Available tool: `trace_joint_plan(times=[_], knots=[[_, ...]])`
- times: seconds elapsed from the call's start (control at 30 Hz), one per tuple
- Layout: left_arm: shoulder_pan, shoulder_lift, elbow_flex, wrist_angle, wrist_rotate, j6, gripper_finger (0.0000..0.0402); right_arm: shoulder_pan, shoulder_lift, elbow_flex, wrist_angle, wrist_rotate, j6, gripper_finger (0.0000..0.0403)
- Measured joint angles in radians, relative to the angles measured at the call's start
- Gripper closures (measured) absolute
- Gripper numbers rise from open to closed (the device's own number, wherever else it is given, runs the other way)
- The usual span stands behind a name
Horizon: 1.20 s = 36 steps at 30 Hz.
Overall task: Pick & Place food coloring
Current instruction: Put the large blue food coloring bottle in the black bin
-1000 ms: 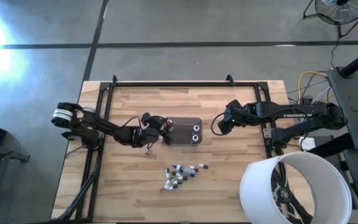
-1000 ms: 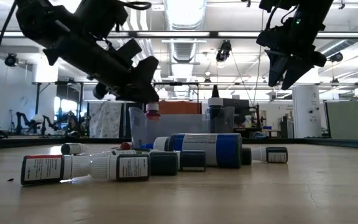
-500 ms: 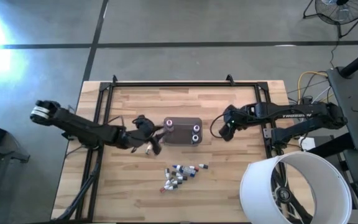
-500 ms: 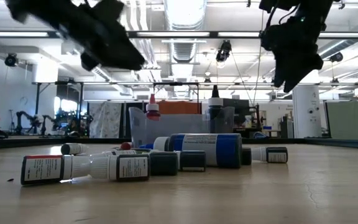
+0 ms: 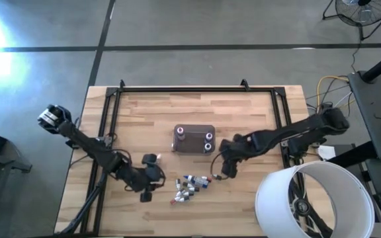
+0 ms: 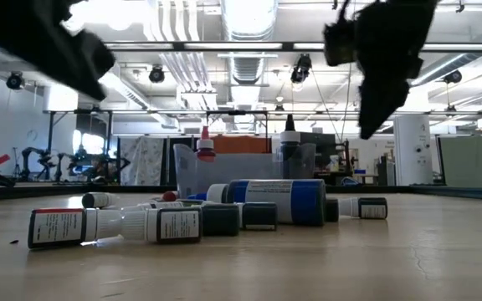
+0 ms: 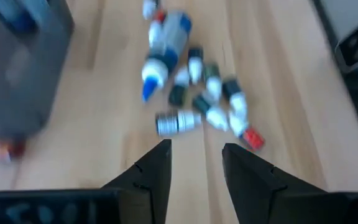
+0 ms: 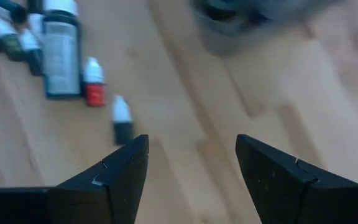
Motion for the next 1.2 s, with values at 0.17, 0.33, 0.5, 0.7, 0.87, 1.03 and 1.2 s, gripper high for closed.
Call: trace_joint_plan(times=[0.17,0.33,0.5,0.7,0.87,1.03,1.2], knots=[[-0.066,-0.002,-0.019,-0.082,-0.011,-0.138,0.0282,0.048,0.163,0.152,0.029,-0.001,-0.002,0.0168],[-0.159,-0.024,-0.057,-0.107,-0.019,-0.247,0.0282,0.059,0.333,0.331,0.023,-0.002,-0.024,0.0168],[-0.283,-0.037,-0.105,-0.119,-0.074,-0.378,0.0282,0.057,0.451,0.484,0.023,0.007,-0.033,0.0172],[-0.436,-0.04,-0.161,-0.13,-0.158,-0.551,0.0282,0.072,0.595,0.634,0.016,0.001,-0.054,0.0179],[-0.501,-0.042,-0.189,-0.131,-0.189,-0.616,0.0282,0.084,0.711,0.767,-0.106,0.072,-0.083,0.0179],[-0.518,-0.043,-0.207,-0.133,-0.199,-0.625,0.0282,0.079,0.768,0.838,-0.173,0.095,-0.091,0.0179],[-0.518,-0.043,-0.212,-0.137,-0.218,-0.622,0.0282,0.082,0.807,0.871,-0.172,0.035,-0.094,0.0179]])
